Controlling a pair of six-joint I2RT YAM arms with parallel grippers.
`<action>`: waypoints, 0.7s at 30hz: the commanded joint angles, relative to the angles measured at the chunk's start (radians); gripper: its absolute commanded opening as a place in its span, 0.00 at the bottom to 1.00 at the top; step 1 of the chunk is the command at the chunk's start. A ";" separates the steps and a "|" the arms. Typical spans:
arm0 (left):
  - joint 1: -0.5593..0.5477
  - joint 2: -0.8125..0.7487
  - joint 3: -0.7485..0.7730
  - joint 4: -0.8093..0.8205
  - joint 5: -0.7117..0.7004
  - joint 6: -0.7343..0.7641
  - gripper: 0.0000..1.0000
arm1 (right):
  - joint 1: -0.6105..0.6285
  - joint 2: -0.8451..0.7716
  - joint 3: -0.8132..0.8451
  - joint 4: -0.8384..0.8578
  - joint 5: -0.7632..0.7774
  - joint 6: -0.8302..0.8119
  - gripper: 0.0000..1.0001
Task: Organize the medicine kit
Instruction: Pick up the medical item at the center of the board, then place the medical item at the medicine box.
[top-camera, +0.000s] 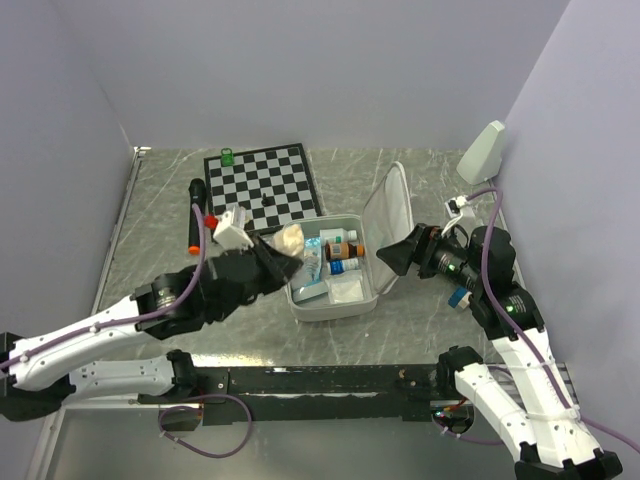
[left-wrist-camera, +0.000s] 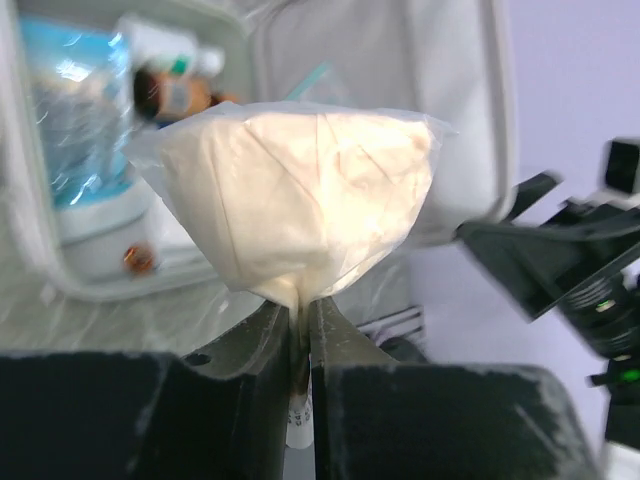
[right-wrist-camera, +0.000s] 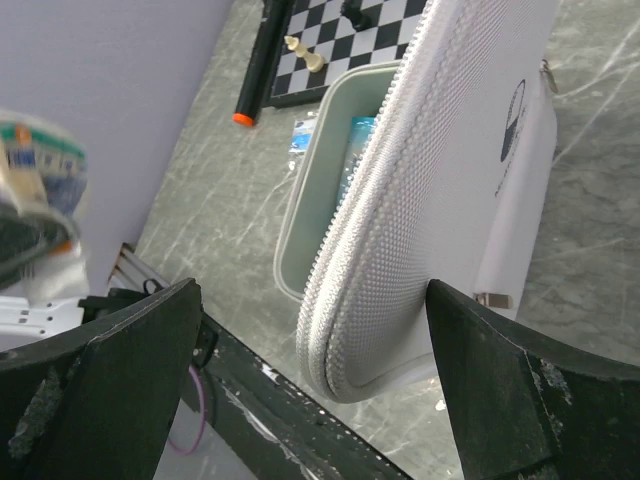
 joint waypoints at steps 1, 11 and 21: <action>0.158 0.028 -0.032 0.389 0.223 0.185 0.15 | 0.003 0.012 0.069 0.077 -0.041 0.048 1.00; 0.338 0.350 0.149 0.756 0.678 0.176 0.18 | -0.019 -0.011 0.036 0.195 -0.092 0.132 1.00; 0.375 0.522 0.187 0.937 0.846 0.098 0.19 | -0.028 -0.001 0.042 0.166 -0.090 0.114 1.00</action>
